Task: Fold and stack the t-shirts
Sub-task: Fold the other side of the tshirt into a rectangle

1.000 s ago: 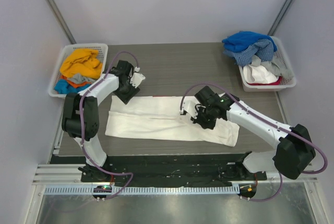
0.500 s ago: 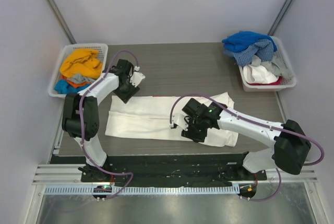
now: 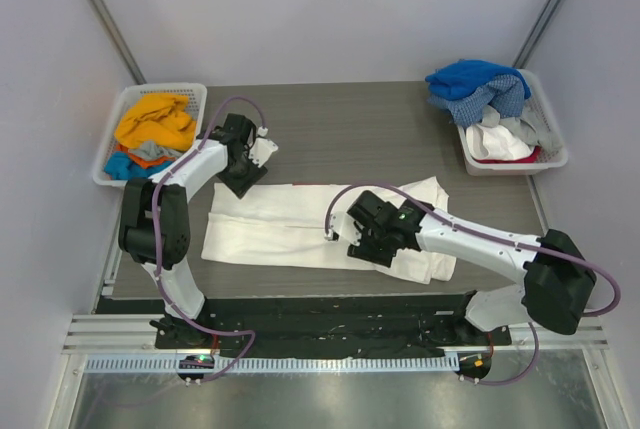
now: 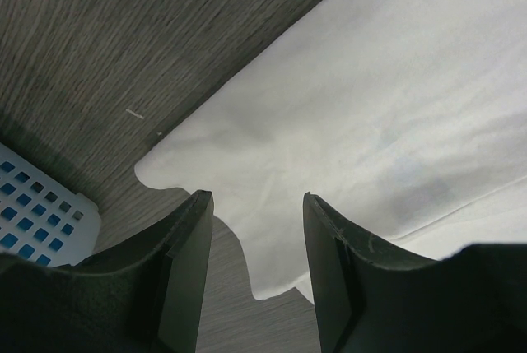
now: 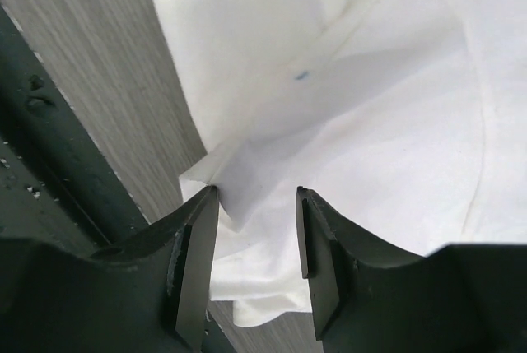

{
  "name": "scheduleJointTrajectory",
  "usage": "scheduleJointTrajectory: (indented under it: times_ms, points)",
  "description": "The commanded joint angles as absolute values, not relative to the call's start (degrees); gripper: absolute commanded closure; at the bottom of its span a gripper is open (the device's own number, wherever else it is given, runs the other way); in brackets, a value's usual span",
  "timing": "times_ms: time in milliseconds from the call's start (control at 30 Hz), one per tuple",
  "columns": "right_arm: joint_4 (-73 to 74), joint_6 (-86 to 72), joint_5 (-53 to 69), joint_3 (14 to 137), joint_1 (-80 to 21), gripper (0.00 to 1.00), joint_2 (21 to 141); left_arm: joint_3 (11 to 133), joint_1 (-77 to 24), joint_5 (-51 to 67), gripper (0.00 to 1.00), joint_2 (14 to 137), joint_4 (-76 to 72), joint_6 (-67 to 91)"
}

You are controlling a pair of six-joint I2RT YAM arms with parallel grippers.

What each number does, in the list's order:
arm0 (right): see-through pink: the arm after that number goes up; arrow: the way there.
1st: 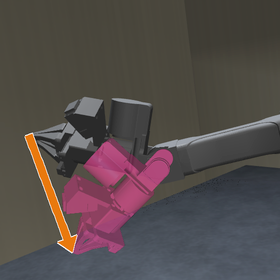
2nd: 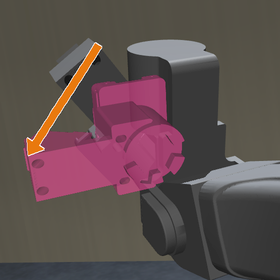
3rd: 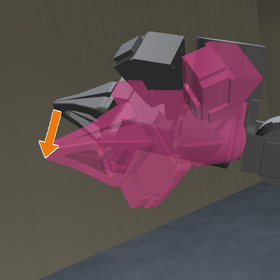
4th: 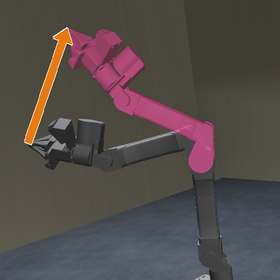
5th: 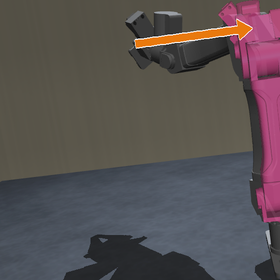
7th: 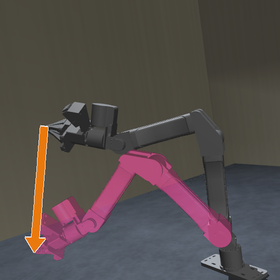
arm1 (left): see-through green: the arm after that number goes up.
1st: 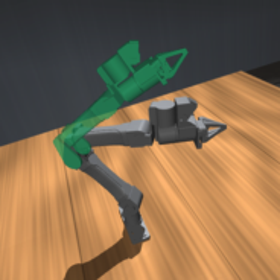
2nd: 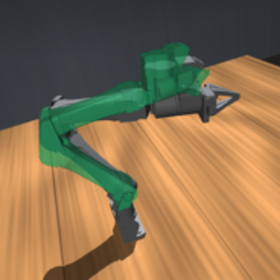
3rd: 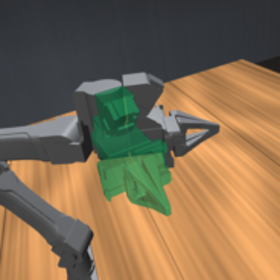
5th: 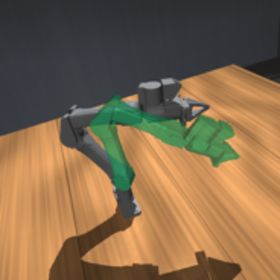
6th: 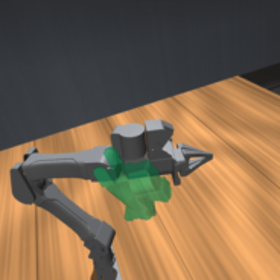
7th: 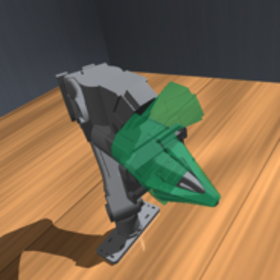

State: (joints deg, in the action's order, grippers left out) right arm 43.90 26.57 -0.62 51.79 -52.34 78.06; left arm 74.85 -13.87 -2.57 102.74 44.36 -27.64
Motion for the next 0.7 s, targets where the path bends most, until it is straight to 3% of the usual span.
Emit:
scheduleJointTrajectory:
  times_ms: [0,100,300,667]
  points:
    - [40.08,25.40,-9.74,51.24,-52.12,0.50,74.36,74.53,-13.98,-2.46,0.48,102.57,43.24,-28.21]
    - [37.62,25.31,-13.62,51.06,-49.58,0.47,73.30,73.83,-14.06,-1.94,0.48,102.66,42.54,-27.86]
    - [35.07,25.75,-10.20,52.82,-39.91,0.35,71.54,71.98,-13.97,-1.67,0.47,102.22,41.05,-27.95]
    - [32.00,26.19,-9.93,51.68,-33.58,0.33,72.24,71.98,-14.06,-0.44,0.47,103.45,40.34,-27.60]
